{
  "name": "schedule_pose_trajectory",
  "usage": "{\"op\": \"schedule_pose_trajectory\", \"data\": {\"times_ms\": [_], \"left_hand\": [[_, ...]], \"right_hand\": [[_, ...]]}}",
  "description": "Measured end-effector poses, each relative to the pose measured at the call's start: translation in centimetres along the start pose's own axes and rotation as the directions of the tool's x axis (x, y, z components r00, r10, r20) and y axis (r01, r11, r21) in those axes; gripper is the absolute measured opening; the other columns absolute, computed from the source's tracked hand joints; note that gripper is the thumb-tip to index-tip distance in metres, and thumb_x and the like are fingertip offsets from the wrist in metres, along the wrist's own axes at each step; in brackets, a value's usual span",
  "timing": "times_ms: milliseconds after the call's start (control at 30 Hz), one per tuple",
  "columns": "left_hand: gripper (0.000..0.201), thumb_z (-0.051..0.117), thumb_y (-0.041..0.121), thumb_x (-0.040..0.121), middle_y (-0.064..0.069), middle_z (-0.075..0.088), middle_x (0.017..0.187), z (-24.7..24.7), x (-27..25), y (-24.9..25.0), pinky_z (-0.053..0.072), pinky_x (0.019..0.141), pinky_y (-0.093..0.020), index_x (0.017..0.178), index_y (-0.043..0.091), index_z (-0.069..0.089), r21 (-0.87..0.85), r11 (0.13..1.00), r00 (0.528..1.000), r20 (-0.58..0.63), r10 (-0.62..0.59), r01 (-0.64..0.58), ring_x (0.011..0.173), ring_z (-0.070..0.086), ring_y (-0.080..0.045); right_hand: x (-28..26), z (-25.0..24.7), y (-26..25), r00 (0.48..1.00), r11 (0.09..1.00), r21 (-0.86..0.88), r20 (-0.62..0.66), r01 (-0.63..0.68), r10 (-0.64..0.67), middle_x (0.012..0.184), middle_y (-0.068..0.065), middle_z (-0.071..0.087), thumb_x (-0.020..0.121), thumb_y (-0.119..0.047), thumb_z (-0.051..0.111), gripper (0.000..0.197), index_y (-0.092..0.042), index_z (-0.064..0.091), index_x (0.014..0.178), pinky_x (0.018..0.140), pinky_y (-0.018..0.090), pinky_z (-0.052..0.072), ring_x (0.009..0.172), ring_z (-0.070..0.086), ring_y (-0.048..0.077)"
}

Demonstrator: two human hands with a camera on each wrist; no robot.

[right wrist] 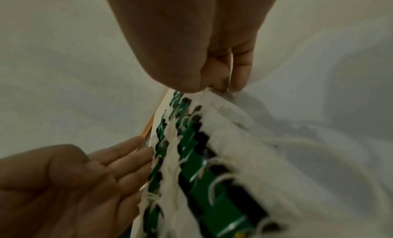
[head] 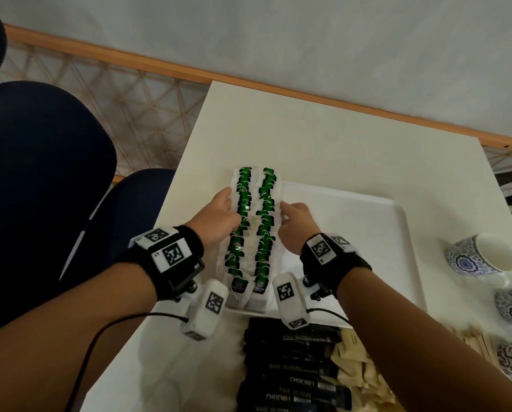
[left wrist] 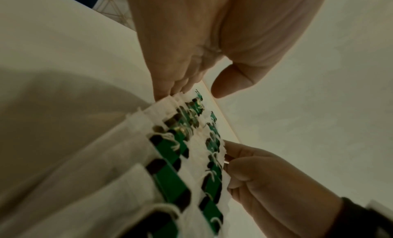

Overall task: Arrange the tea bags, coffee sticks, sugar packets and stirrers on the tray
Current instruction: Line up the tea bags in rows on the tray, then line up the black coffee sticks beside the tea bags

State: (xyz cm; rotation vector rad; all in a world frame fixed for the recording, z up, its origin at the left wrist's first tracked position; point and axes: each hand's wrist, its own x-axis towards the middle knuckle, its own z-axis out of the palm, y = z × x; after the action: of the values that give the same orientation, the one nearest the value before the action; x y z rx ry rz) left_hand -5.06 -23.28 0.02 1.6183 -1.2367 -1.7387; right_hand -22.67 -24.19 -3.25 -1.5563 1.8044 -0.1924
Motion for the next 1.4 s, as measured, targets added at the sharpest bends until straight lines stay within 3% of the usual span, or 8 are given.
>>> {"op": "schedule_pose_trajectory", "data": {"times_ms": [133,300,533,733,867,1000,1233,1400], "left_hand": [[0.078,0.041,-0.005,0.088,-0.008,0.01,0.16,0.1,-0.1,0.0,0.03,0.099,-0.026,0.153,0.02,0.005,0.069,0.998,1.0,-0.014,-0.006,0.007,0.144,0.018,-0.017],[0.076,0.052,0.008,0.09,-0.005,0.014,0.158,0.2,-2.2,-0.1,0.023,0.11,-0.029,0.152,0.019,0.008,0.298,0.951,0.98,-0.155,0.129,-0.078,0.142,0.02,-0.021],[0.034,0.065,0.02,0.08,-0.001,0.05,0.121,-2.1,-8.5,-3.6,0.036,0.095,-0.027,0.113,0.027,0.057,0.705,0.619,0.871,-0.004,0.491,-0.346,0.111,0.049,-0.018],[0.017,0.072,0.035,0.079,0.015,0.054,0.083,-0.4,-14.1,-8.4,0.04,0.064,-0.02,0.077,0.039,0.055,0.771,0.547,0.943,0.221,0.25,-0.326,0.071,0.053,-0.002],[0.027,0.058,0.064,0.079,0.019,0.046,0.09,1.2,-16.2,-11.6,0.032,0.063,-0.01,0.091,0.04,0.053,0.902,0.27,0.941,0.335,0.053,-0.337,0.082,0.044,0.002],[0.051,0.049,0.077,0.07,0.02,0.042,0.095,2.8,-18.2,-13.3,0.033,0.065,-0.012,0.104,0.039,0.05,0.924,0.252,0.955,0.298,-0.005,-0.287,0.09,0.041,0.001],[0.025,0.056,0.05,0.086,0.013,0.042,0.094,6.1,-19.0,-14.5,0.034,0.066,-0.024,0.093,0.03,0.044,0.923,0.306,0.97,0.243,0.007,-0.233,0.084,0.042,-0.007],[0.022,0.06,0.04,0.084,0.01,0.045,0.094,5.4,-18.7,-14.0,0.033,0.064,-0.025,0.093,0.028,0.044,0.934,0.321,0.984,0.176,-0.022,-0.159,0.083,0.044,-0.01]], "right_hand": [[0.5,-0.1,0.5,1.0,1.0,-0.011,-0.025,-0.004,0.004,0.121,0.004,0.032,0.091,0.0,0.036,0.044,-0.005,0.045,0.134,0.083,0.02,0.035,0.098,0.044,0.021],[-3.0,-1.5,1.5,0.998,0.997,0.079,-0.07,0.015,-0.01,0.143,0.008,0.031,0.09,-0.005,0.041,0.056,-0.014,0.034,0.145,0.103,0.031,0.039,0.123,0.045,0.023],[-13.5,-2.6,6.0,0.932,0.942,-0.049,-0.136,0.332,-0.336,0.102,-0.014,0.05,0.088,-0.008,0.055,0.034,-0.03,0.067,0.111,0.087,0.026,0.046,0.098,0.054,0.01],[-18.6,-0.1,9.2,0.94,0.934,-0.112,0.006,0.338,-0.34,0.102,-0.01,0.055,0.086,-0.02,0.062,0.023,-0.034,0.068,0.104,0.082,0.03,0.049,0.091,0.054,0.008],[-21.6,1.6,9.5,0.855,0.833,-0.192,0.104,0.519,-0.509,0.094,-0.012,0.057,0.084,-0.037,0.058,0.019,-0.032,0.068,0.099,0.073,0.026,0.049,0.086,0.054,0.007],[-23.8,3.3,10.1,0.76,0.7,-0.296,0.233,0.65,-0.607,0.096,-0.008,0.057,0.078,-0.052,0.055,0.029,-0.035,0.063,0.1,0.063,0.026,0.052,0.084,0.058,0.013],[-25.6,5.8,10.0,0.675,0.504,-0.453,0.421,0.735,-0.605,0.094,-0.004,0.058,0.061,-0.064,0.071,0.066,-0.024,0.058,0.112,0.054,0.026,0.049,0.076,0.058,0.014],[-25.2,6.6,9.0,0.756,0.551,-0.524,0.37,0.65,-0.54,0.097,-0.001,0.059,0.06,-0.055,0.07,0.067,-0.021,0.058,0.117,0.049,0.027,0.048,0.075,0.059,0.016]]}}
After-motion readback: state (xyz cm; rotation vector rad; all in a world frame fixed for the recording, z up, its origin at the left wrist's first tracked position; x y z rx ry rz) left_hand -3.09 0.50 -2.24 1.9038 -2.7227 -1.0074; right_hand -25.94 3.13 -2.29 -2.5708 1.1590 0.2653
